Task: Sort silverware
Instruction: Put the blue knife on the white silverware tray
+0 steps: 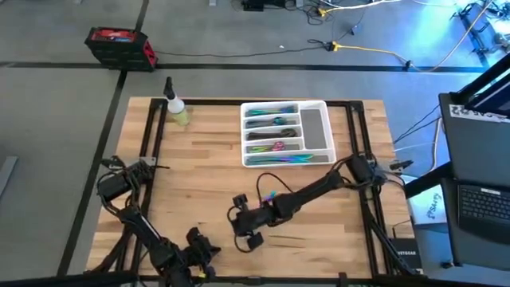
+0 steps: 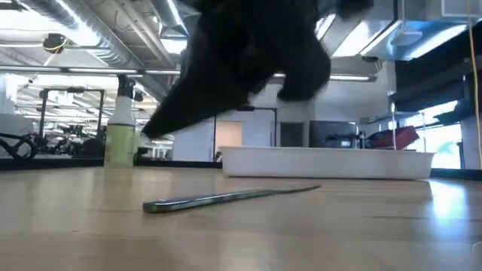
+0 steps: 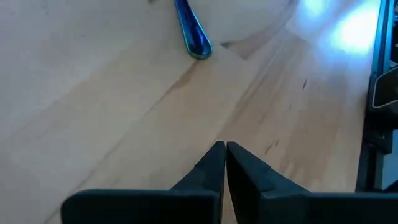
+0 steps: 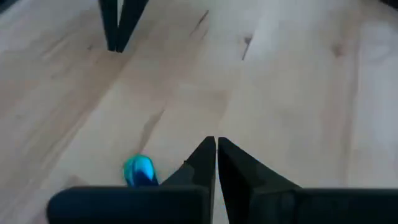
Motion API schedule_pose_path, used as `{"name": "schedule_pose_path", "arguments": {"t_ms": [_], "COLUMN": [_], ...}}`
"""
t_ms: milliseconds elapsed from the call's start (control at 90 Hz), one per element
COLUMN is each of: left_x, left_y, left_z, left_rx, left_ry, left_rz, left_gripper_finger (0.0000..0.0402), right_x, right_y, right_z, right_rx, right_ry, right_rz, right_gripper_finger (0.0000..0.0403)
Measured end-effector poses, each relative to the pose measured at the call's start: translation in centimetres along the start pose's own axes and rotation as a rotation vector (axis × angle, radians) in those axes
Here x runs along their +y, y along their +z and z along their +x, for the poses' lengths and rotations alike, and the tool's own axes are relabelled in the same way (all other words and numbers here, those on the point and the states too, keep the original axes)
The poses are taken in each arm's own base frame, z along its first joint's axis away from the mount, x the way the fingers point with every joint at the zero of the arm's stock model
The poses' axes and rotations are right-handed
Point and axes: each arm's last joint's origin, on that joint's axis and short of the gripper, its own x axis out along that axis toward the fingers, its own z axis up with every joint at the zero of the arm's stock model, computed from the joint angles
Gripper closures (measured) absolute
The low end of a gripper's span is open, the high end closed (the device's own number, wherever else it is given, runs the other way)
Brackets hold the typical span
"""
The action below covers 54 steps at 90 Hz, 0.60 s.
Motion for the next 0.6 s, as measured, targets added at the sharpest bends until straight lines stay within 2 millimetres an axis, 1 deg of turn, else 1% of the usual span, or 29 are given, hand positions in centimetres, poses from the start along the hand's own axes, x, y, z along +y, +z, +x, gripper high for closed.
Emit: {"name": "schedule_pose_path", "arguments": {"t_ms": [89, 222, 322, 422, 511, 600], "left_x": [-0.2, -0.2, -0.2, -0.1, -0.1, 0.0], "left_y": [0.0, 0.1, 0.1, 0.3, 0.6, 0.8], "left_z": [0.0, 0.2, 0.3, 0.5, 0.8, 1.3], "left_rx": [-0.004, -0.004, -0.007, -0.009, -0.012, -0.015], "left_ry": [-0.013, -0.013, -0.011, -0.005, 0.004, 0.016], "left_rz": [0.006, 0.020, 0.018, 0.035, 0.068, 0.065], "left_gripper_finger": [0.0402, 0.0402, 0.0402, 0.0402, 0.0402, 0.0402], "right_x": [-0.3, -0.8, -1.5, -1.6, -1.4, -1.5], "right_y": [0.6, 0.0, -0.2, 0.4, 0.8, 0.9], "right_z": [-1.5, -2.5, -3.6, -4.5, -4.9, -5.0], "right_rx": [0.035, 0.120, 0.213, 0.265, 0.257, 0.241], "right_ry": [0.033, 0.080, 0.110, 0.149, 0.242, 0.256], "right_rz": [-0.020, 0.014, 0.022, -0.056, -0.159, -0.228], "right_gripper_finger": [0.0402, 0.0385, 0.0352, 0.0307, 0.0270, 0.0248]}}
